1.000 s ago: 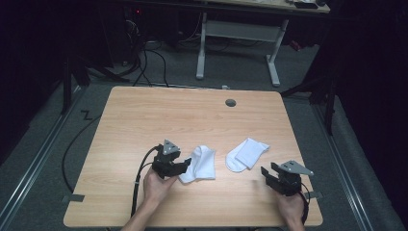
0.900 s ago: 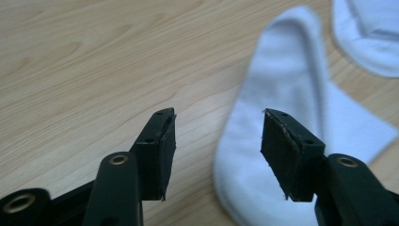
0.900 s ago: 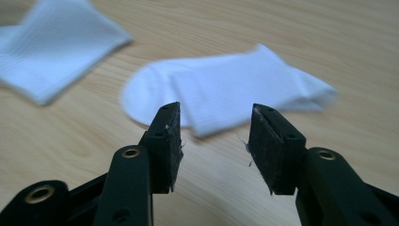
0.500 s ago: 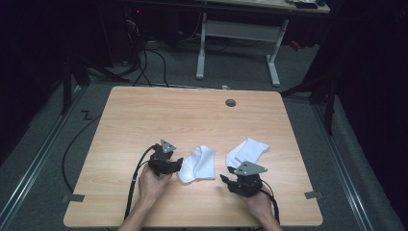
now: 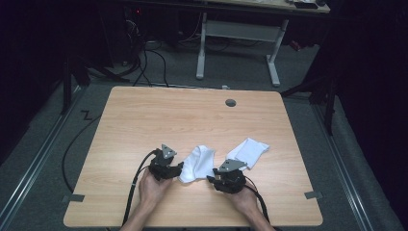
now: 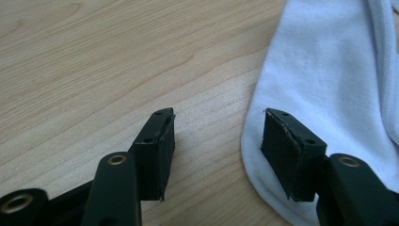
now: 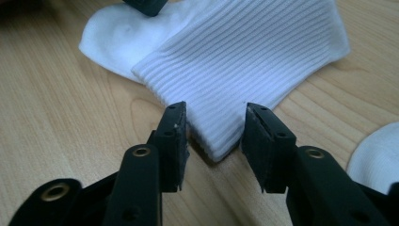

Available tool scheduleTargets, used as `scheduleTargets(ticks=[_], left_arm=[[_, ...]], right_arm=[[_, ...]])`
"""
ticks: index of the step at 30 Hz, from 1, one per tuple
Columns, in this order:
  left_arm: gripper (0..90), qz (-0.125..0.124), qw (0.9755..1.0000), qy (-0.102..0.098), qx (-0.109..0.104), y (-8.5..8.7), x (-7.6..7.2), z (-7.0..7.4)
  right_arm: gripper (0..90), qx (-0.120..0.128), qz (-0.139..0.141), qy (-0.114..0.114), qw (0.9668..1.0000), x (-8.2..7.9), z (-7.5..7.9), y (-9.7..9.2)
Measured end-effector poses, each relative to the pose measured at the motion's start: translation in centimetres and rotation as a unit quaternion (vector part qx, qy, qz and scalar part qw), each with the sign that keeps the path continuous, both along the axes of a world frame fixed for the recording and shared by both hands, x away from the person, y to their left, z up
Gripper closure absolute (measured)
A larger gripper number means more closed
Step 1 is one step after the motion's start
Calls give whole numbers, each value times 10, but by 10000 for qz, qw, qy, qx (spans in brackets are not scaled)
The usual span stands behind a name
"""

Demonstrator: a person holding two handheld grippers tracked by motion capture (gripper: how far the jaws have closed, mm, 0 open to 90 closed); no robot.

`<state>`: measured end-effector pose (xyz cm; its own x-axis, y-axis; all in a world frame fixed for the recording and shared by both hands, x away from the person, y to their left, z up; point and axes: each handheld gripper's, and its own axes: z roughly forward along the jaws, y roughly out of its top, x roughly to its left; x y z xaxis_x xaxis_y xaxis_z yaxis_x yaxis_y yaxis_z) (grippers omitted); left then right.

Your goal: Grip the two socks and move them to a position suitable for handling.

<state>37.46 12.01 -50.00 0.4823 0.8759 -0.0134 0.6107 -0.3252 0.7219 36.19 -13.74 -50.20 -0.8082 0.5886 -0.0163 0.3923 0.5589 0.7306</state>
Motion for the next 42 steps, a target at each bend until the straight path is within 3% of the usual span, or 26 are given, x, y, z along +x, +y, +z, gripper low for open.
scheduleTargets(ticks=[1,5,12,17,23,28,35,42], left_arm=[[448,0,10000,0,0,0,0,0],[449,-10,10000,-79,-23,-4,-6,-2],[450,55,9999,-106,-30,-10,-13,-2],[450,74,9999,-137,-50,-13,-19,-3],[449,71,9998,-187,-68,-16,-25,-4],[450,1,9998,-212,-70,-19,-30,-4],[450,-167,9996,-205,-68,-27,-39,-4],[449,-259,9994,-225,-87,-32,-43,-5]], right_arm=[[664,0,0,0,10000,0,0,0],[808,-61,63,-52,9999,0,1,0],[845,-121,61,-183,9997,-5,3,1],[848,117,8,-335,9994,-8,14,-4],[849,405,-61,-544,9977,-8,40,-10],[850,664,-201,-638,9955,-1,63,-14],[849,696,-437,-754,9938,11,84,-13],[848,721,-697,-557,9934,34,90,-9]])
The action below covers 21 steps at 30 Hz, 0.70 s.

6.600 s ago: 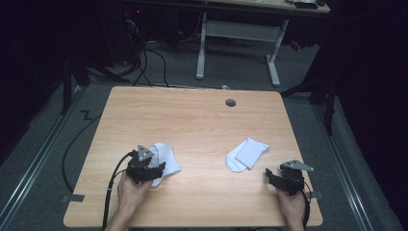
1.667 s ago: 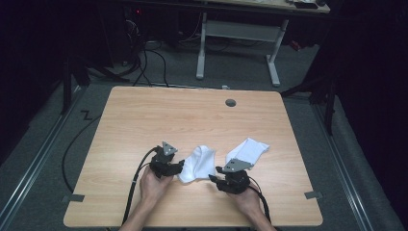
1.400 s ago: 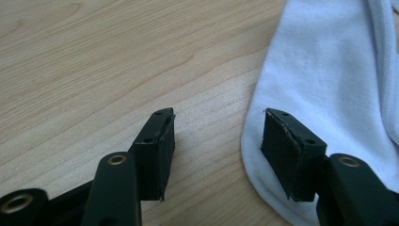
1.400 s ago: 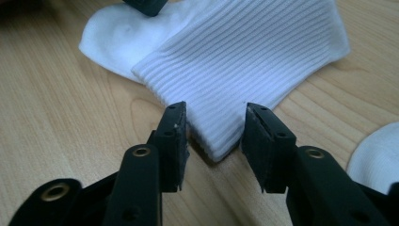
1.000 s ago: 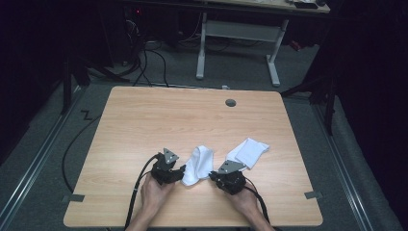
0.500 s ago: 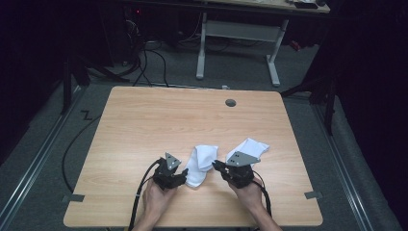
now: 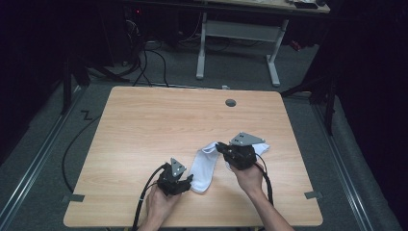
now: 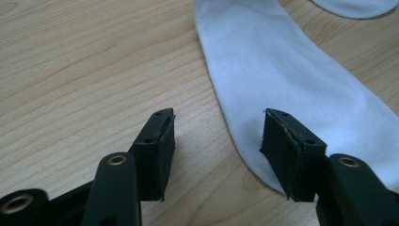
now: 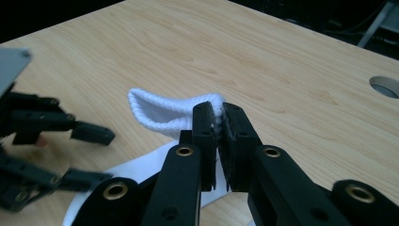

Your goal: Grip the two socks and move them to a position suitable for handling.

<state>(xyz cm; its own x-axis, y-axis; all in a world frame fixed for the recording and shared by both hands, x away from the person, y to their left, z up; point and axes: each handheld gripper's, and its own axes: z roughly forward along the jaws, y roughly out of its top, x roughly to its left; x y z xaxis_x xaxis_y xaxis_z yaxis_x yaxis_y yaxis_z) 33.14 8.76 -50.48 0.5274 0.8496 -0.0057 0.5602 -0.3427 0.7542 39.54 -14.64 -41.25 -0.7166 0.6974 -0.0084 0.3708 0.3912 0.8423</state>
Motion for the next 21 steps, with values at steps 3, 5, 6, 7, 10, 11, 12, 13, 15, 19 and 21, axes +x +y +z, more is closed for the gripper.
scheduleTargets(ticks=[3,5,6,7,10,11,12,13,15,19,21], left_arm=[[449,-32,10000,-8,-9,-1,-2,0],[449,-70,10000,-26,-29,-2,-4,-1],[448,-70,10000,-26,-29,-2,-4,-1],[448,-109,9999,-42,-38,-3,-6,-1],[446,-149,9999,-57,-52,-5,-8,-2],[445,-149,9999,-57,-52,-5,-8,-2],[444,-185,9998,-53,-46,-6,-9,-1],[441,-185,9998,-53,-46,-6,-9,-1],[438,-199,9998,-58,-44,-7,-9,-2],[435,-211,9997,-58,-46,-7,-9,-2],[434,-213,9997,-58,-44,-7,-9,-2]], right_arm=[[847,-45,-115,91,9999,13,-1,7],[845,-147,-200,120,9996,25,-2,15],[845,-147,-200,120,9996,25,-2,15],[844,-221,-236,144,9994,32,-4,21],[842,-284,-301,201,9989,42,-9,27],[842,-284,-301,201,9989,42,-9,27],[840,-276,-357,272,9986,48,-14,31],[840,-276,-357,272,9986,48,-14,31],[835,-249,-410,354,9982,54,-20,34],[824,-326,-580,554,9962,66,-35,40],[819,-368,-600,559,9959,68,-37,42]])
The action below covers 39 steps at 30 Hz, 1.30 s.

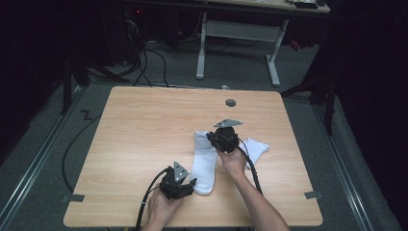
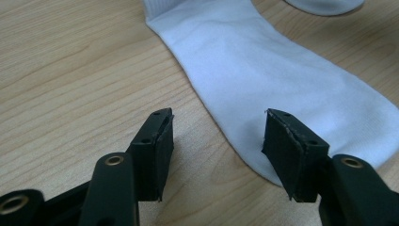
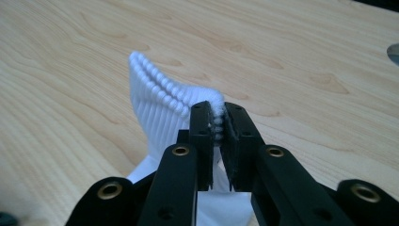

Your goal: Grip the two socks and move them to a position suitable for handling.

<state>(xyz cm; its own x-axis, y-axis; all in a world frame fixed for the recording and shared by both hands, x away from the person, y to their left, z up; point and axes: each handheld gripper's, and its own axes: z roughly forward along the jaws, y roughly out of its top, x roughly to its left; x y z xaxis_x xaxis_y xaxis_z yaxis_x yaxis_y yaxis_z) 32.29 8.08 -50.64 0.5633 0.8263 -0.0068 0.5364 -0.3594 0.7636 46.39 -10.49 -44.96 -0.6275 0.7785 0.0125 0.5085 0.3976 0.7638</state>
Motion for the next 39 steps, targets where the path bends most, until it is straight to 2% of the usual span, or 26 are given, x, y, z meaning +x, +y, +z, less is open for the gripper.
scheduleTargets(ticks=[4,5,6,7,11,13,16,19,20,25,30,32,36,37,38,39], left_arm=[[433,-4,10000,3,4,0,0,0],[432,3,10000,3,-7,0,0,0],[432,3,10000,3,-7,0,0,0],[431,10,10000,7,-11,0,0,0],[429,4,10000,7,9,0,0,0],[428,5,10000,11,15,0,0,0],[426,11,10000,16,5,0,0,0],[420,21,10000,18,-8,-1,0,0],[417,17,10000,14,0,-1,1,0],[415,12,10000,14,0,-1,1,0],[407,20,10000,18,6,-1,1,0],[393,39,10000,23,7,-2,2,0],[369,56,9999,78,-64,1,3,1],[359,34,9998,70,-186,4,2,2],[353,34,9998,70,-186,4,2,2],[347,-30,9996,85,-272,6,0,4]], right_arm=[[753,-51,-131,30,9999,7,-9,4],[667,-11,-231,66,9997,9,-12,4],[667,-11,-231,66,9997,9,-12,4],[630,18,-327,38,9995,10,-13,3],[635,111,-328,54,9994,7,-11,-2],[686,97,-186,123,9997,2,-10,-4],[755,-82,129,208,9997,-10,-14,-5],[789,-355,288,271,9986,-18,-23,-3],[795,-378,264,359,9983,-18,-30,-4],[801,-461,36,525,9975,-8,-40,-7],[781,-539,-104,478,9973,-5,-41,-11],[699,-577,-265,345,9974,-5,-40,-15],[667,-496,-193,210,9984,-9,-37,-21],[648,-343,-136,147,9992,-15,-34,-25],[648,-343,-136,147,9992,-15,-34,-25],[627,-284,-52,151,9995,-24,-33,-29]])
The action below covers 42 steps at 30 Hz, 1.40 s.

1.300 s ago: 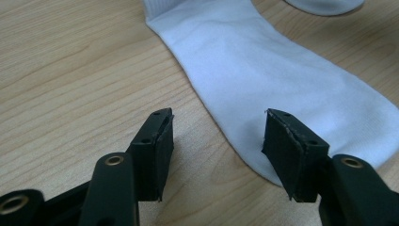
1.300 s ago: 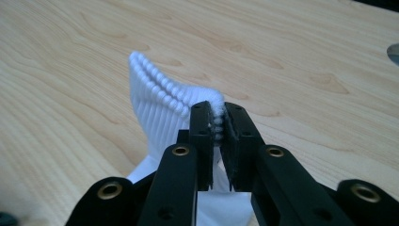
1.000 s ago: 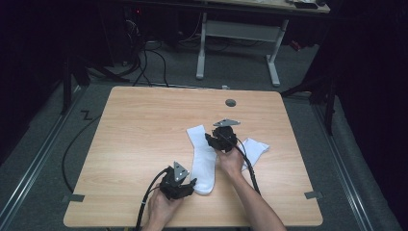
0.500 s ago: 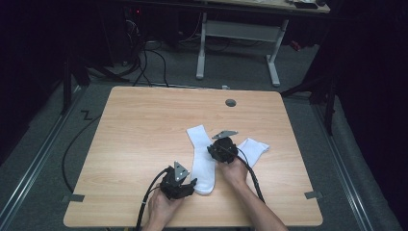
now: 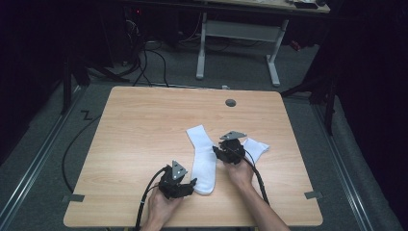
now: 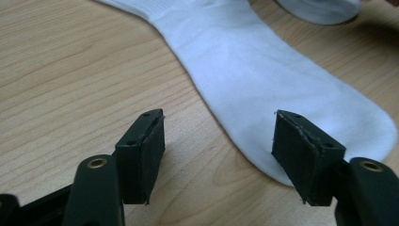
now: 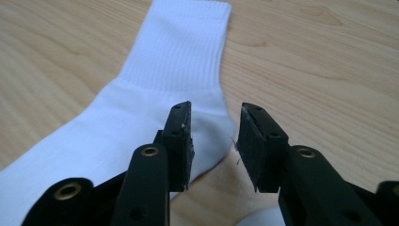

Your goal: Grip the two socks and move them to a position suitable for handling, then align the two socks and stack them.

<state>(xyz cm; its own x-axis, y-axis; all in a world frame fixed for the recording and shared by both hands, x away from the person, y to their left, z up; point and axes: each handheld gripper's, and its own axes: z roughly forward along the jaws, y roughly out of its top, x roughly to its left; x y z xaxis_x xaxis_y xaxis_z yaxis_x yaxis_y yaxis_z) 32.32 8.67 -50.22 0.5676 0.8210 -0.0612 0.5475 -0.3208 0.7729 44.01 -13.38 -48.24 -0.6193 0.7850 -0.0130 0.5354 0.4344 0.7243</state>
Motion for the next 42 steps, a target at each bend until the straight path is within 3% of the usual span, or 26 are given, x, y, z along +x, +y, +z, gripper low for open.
scheduleTargets(ticks=[7,12,20,26,31,38,42], left_arm=[[310,-160,9999,43,42,-2,-3,4],[309,-108,9994,91,325,-9,-1,-2],[320,-64,9997,163,191,-6,3,2],[330,174,9997,108,112,14,6,6],[331,475,9988,109,62,38,11,7],[331,979,9949,174,140,73,22,0],[330,1143,9931,187,157,83,25,-1]], right_arm=[[589,105,192,78,9997,-20,-4,-5],[566,22,358,100,9993,-31,-11,-1],[552,-170,485,56,9987,-36,-13,2],[556,-56,391,-10,9992,-40,-11,-7],[546,74,210,-120,9997,-46,-9,-26],[514,270,-182,-346,9989,-50,-3,-55],[501,315,-346,-422,9980,-49,-2,-65]])
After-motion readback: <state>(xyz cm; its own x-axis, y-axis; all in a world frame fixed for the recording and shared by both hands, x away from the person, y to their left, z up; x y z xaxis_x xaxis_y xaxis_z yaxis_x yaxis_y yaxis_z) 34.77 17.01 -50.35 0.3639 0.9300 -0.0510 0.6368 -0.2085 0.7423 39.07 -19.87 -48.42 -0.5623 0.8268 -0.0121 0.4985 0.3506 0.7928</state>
